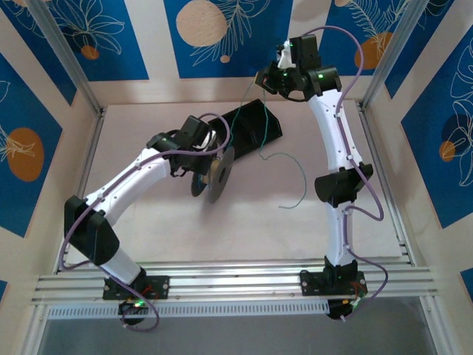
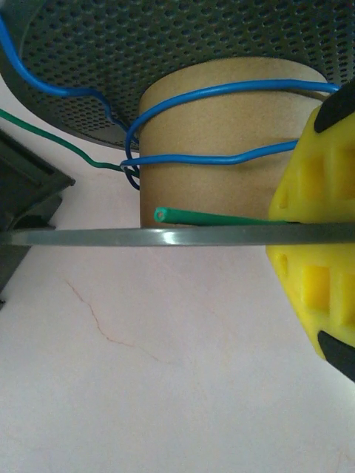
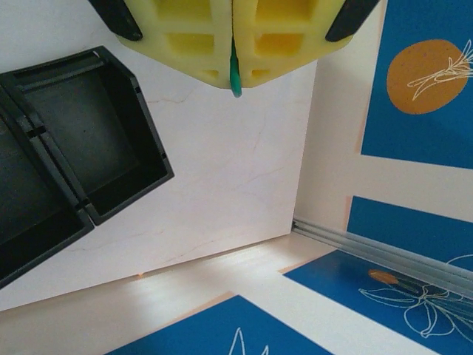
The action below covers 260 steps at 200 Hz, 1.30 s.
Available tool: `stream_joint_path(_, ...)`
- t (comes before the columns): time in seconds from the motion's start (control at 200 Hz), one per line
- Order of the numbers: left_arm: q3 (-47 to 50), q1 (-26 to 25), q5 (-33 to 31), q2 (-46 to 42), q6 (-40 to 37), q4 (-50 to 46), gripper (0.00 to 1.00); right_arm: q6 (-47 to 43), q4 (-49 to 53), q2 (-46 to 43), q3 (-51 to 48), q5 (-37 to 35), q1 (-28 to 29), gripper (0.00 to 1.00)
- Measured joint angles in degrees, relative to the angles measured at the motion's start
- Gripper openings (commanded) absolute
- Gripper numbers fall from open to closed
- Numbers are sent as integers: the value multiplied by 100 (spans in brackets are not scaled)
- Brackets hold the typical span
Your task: Wrap the cables
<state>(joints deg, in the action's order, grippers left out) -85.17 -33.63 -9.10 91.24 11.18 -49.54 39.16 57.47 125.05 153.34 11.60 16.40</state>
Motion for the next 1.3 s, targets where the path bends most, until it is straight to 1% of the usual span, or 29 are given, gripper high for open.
stream_joint_path(0.19, -313, 538, 52, 192, 555, -203, 0, 0, -133, -44, 0, 52, 149, 0)
stream_joint_path(0.33, -490, 761, 155, 273, 807, -260, 0, 2, -291, -111, 0, 181, 247, 0)
stream_joint_path(0.605, -721, 791, 245, 378, 1040, -310, 0, 94, -549, -400, -87, 417, 505, 0)
stream_joint_path(0.98, -713, 826, 367, 378, 1392, -343, 0, 389, -918, -420, -240, 575, 839, 0)
stream_joint_path(1.301, -697, 1244, 304, 479, 1725, -332, 0, 470, -1134, -420, -546, 874, 1043, 0)
